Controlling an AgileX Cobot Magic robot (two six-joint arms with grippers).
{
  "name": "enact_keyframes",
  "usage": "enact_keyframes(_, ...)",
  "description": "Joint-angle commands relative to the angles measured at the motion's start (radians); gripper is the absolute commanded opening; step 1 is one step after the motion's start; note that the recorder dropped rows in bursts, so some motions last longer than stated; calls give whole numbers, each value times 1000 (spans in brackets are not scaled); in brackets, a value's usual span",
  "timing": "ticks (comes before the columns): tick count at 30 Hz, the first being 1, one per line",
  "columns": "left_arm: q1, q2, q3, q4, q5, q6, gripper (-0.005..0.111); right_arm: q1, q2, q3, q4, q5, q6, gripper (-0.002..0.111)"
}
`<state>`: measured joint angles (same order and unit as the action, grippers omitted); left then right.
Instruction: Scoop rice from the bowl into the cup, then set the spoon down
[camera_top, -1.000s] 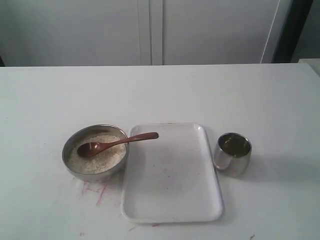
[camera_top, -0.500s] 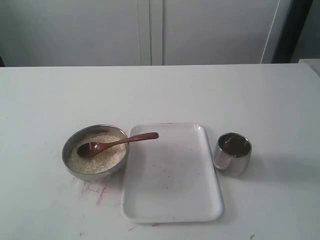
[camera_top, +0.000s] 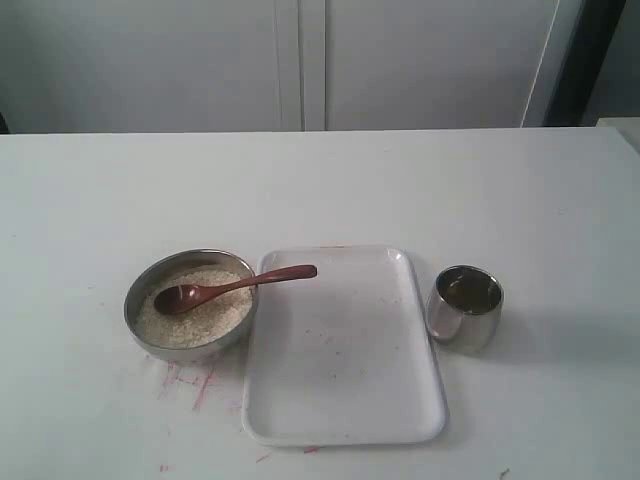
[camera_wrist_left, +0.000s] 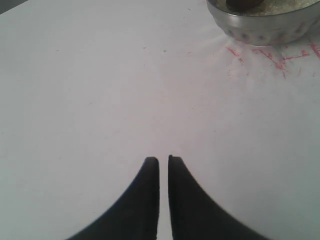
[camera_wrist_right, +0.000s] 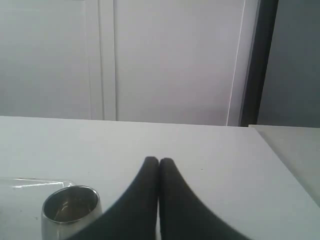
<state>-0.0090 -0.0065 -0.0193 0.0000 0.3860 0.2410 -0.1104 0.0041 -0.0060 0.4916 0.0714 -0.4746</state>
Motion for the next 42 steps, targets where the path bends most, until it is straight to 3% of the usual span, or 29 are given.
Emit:
enact_keyframes(1,-4,7,9,-6,48,-6,14,0,-4,6,-2,-6,0,0)
enact_keyframes(14,-4,7,9,-6,48,-6,14,0,-4,6,-2,-6,4,0)
enact_keyframes(27,-4,7,9,-6,48,-6,14,0,-4,6,106,31,409,0)
enact_keyframes(33,-4,7,9,-6,48,-6,14,0,-4,-6,123,56,408,0)
enact_keyframes(42,-4,7,9,-6,48,-6,14,22,-4,-199,141,111,332,0)
